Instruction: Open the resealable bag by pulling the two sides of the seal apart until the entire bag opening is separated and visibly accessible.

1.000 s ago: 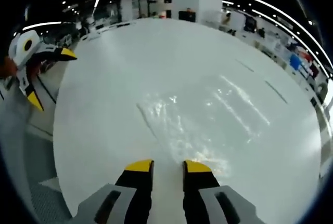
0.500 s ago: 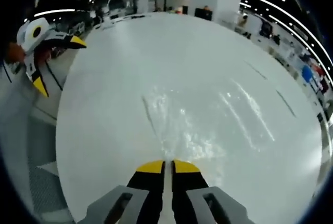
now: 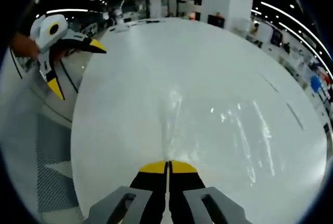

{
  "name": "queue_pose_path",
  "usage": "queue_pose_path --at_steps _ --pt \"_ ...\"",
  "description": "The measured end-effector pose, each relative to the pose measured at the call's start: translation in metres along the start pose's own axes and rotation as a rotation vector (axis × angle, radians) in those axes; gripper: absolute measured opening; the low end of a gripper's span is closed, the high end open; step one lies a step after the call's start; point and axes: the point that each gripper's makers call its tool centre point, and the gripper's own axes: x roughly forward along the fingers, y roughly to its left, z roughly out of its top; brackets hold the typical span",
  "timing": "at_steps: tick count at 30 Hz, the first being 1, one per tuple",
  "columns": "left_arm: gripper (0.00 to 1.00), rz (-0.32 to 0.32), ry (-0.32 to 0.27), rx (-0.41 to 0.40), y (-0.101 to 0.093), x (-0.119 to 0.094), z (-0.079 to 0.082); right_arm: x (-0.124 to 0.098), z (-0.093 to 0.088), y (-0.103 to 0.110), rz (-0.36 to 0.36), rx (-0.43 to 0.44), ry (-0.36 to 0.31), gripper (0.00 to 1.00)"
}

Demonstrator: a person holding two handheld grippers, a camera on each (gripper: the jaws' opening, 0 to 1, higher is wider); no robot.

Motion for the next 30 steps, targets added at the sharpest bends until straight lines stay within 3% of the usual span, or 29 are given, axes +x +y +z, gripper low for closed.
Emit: queue_pose_path --at_steps 10,15,25,30 --pt "0.84 -0.033 -0.001 0.012 0.000 0.007 0.015 -0.021 0.012 0.020 0.069 0.023 -0.031 0.00" --pt "0.84 -0.056 -0.020 0.056 -0.003 0.016 0.032 -0.030 0.018 0.028 0.089 -0.003 -0.040 0.00" --pt "0.81 -0.093 -0.022 0.105 -0.003 0.029 0.049 -0.043 0.024 0.034 0.109 -0.038 -0.040 0.00" --pt "0.79 -0.112 -0.020 0.166 0.000 0.035 0.057 -0.046 0.027 0.042 0.120 -0.105 -0.018 0.00"
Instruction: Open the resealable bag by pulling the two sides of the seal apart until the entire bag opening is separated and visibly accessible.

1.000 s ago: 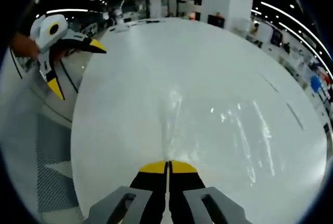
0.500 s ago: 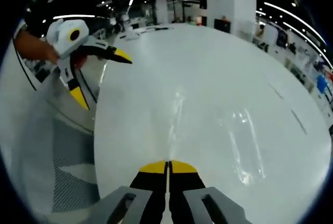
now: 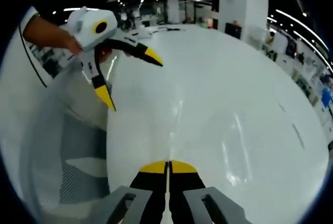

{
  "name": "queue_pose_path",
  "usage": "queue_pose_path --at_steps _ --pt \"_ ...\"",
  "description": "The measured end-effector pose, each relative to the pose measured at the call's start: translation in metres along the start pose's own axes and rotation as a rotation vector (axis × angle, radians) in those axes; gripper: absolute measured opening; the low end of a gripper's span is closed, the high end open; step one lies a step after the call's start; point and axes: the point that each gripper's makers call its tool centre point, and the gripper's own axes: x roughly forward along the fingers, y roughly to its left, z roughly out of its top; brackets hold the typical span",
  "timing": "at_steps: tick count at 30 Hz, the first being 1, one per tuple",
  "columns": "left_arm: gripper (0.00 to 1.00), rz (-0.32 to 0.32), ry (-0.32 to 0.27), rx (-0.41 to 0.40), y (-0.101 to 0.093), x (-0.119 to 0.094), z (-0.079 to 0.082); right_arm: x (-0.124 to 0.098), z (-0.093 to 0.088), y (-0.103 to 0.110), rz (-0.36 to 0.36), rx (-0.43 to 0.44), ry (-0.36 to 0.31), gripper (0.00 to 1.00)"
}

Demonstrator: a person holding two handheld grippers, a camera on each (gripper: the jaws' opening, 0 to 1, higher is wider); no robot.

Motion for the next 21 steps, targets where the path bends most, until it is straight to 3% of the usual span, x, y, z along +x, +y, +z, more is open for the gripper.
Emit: queue_pose_path --at_steps 5,21 --pt "0.75 -0.014 -0.007 0.076 0.002 0.002 0.007 -0.004 0.005 0.004 0.009 -0.017 -0.001 0.00" --pt "0.67 -0.087 -0.052 0.188 -0.008 0.002 0.026 -0.020 -0.001 0.010 0.017 -0.009 0.013 0.00"
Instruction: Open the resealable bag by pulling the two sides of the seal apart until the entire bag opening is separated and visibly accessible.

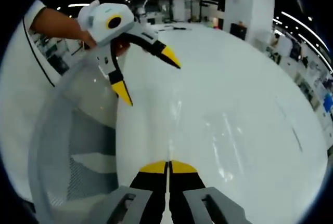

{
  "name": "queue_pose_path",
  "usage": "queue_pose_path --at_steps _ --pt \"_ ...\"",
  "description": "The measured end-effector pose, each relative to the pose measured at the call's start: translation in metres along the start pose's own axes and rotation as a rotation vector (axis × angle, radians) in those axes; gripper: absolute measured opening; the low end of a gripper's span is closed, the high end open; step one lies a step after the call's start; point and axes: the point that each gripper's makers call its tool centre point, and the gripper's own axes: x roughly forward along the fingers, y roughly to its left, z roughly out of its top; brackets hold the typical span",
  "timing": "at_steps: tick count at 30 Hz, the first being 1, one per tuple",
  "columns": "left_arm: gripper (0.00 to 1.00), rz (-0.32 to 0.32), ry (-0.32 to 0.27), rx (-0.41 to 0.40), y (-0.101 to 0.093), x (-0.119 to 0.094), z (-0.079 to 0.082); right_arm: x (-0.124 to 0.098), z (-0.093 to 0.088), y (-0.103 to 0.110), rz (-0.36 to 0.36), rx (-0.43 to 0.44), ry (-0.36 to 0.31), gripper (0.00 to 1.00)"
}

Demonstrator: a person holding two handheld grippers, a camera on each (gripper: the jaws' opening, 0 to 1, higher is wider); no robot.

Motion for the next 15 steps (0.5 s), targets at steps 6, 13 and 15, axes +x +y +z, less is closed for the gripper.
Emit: queue_pose_path --at_steps 6,13,15 --pt "0.62 -0.042 0.005 0.041 -0.007 0.003 -0.001 -0.001 0.000 0.004 0.011 -0.012 0.001 0.00" --pt "0.56 -0.058 -0.008 0.129 -0.008 0.007 0.010 -0.003 0.004 0.014 0.034 -0.034 0.009 0.00" --pt "0.53 -0.066 -0.018 0.161 -0.010 0.008 0.015 -0.002 0.005 0.016 0.043 -0.034 0.013 0.00"
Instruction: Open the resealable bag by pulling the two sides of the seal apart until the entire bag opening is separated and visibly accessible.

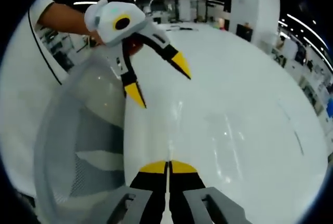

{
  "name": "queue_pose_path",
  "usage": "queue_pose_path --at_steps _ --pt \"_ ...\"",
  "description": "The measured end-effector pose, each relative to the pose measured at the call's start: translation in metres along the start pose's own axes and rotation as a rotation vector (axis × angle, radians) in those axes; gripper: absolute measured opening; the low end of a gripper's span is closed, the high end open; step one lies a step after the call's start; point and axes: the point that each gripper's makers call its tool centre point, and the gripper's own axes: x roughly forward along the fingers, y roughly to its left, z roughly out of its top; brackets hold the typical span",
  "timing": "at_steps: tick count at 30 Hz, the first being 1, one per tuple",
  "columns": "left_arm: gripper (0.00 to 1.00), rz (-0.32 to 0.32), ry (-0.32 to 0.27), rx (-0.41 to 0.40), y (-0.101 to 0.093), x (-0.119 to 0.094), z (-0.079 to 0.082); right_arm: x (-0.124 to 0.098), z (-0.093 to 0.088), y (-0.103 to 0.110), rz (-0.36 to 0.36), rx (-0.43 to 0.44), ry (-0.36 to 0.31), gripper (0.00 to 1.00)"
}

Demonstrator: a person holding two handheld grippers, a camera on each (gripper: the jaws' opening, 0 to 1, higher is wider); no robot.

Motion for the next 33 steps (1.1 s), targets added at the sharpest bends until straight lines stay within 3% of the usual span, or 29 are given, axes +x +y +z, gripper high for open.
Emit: queue_pose_path --at_steps 9,16,20,28,33 --pt "0.34 -0.027 0.017 0.196 -0.001 0.007 0.004 0.004 0.001 0.007 0.036 0.009 0.007 0.00" --pt "0.18 -0.080 0.018 0.251 -0.009 0.012 0.007 0.005 0.002 0.009 0.047 0.019 0.010 0.00" --pt "0.06 -0.100 0.034 0.235 -0.010 0.015 0.005 0.005 0.002 0.010 0.050 0.030 0.011 0.00" --pt "0.00 -0.129 0.032 0.191 -0.014 0.015 0.004 0.003 0.004 0.010 0.044 0.060 0.007 0.00" --pt "0.00 -0.134 0.047 0.112 -0.013 0.015 0.003 0.004 0.004 0.009 0.035 0.076 0.011 0.00"
